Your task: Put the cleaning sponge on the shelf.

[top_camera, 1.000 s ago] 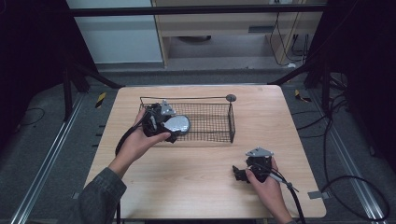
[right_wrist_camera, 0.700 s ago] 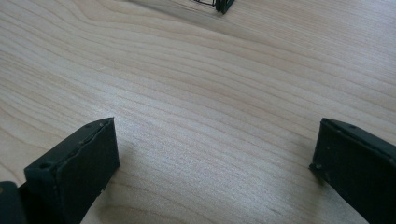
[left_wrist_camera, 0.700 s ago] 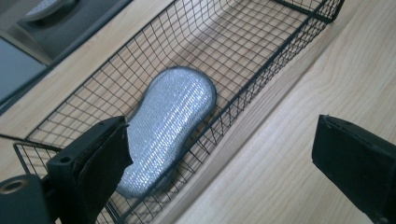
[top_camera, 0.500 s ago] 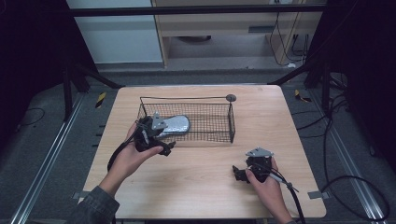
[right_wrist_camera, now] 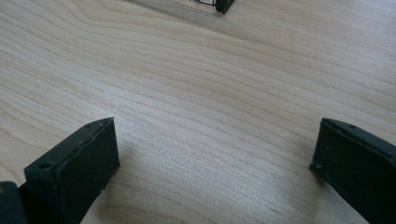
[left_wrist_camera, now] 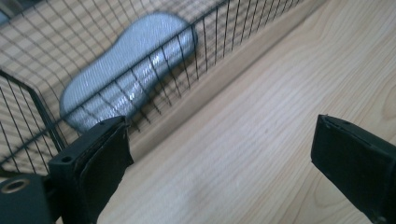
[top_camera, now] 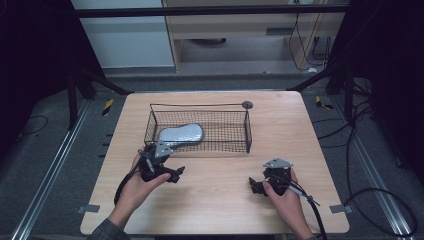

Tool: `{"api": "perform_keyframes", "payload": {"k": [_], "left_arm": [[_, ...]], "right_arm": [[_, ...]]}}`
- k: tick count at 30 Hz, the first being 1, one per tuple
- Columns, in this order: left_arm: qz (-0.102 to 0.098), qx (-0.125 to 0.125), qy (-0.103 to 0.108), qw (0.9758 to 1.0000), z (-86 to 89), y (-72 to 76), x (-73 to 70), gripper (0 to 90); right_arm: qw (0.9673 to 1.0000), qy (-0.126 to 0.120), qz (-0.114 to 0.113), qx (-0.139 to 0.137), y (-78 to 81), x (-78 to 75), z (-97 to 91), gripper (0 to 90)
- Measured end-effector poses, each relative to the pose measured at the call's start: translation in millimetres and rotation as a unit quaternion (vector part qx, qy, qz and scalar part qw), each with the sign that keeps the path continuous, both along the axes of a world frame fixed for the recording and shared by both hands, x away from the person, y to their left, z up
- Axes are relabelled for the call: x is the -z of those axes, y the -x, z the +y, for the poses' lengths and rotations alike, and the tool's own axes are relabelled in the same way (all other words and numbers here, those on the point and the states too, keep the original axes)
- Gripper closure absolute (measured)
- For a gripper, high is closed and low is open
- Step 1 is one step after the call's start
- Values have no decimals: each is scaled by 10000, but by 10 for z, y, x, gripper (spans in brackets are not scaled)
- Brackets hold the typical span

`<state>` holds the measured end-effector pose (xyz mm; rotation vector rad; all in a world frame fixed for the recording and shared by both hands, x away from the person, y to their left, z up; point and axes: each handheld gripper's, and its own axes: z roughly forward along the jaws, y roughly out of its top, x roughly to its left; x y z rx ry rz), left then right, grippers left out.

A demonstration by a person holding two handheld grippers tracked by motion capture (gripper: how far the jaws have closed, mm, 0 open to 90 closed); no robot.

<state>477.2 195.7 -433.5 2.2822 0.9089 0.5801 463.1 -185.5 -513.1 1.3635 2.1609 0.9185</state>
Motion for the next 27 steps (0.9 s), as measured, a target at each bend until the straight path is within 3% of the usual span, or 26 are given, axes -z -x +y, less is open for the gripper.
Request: {"api": "perform_keyframes", "payload": {"k": [9,11,17,22,25,27], "left_arm": [[314,-537,4,9981,370,30,358,46],[314,-685,-21,9972,451,-5,390,47],[330,-1132,163,9929,702,-105,472,43],[280,-1315,263,9906,834,-180,520,40],[342,-1399,406,9887,887,-228,559,39],[351,-1438,389,9882,908,-245,589,37]], "right_arm": [[10000,3,-6,-9,1,1,-1,6],[10000,1,-3,-8,1,0,0,6],[10000,-7,8,-15,-1,0,-1,4],[10000,-7,7,-16,-1,0,-1,4],[10000,-4,3,-21,-2,1,-2,4],[10000,-3,4,-20,-2,0,-2,4]]}}
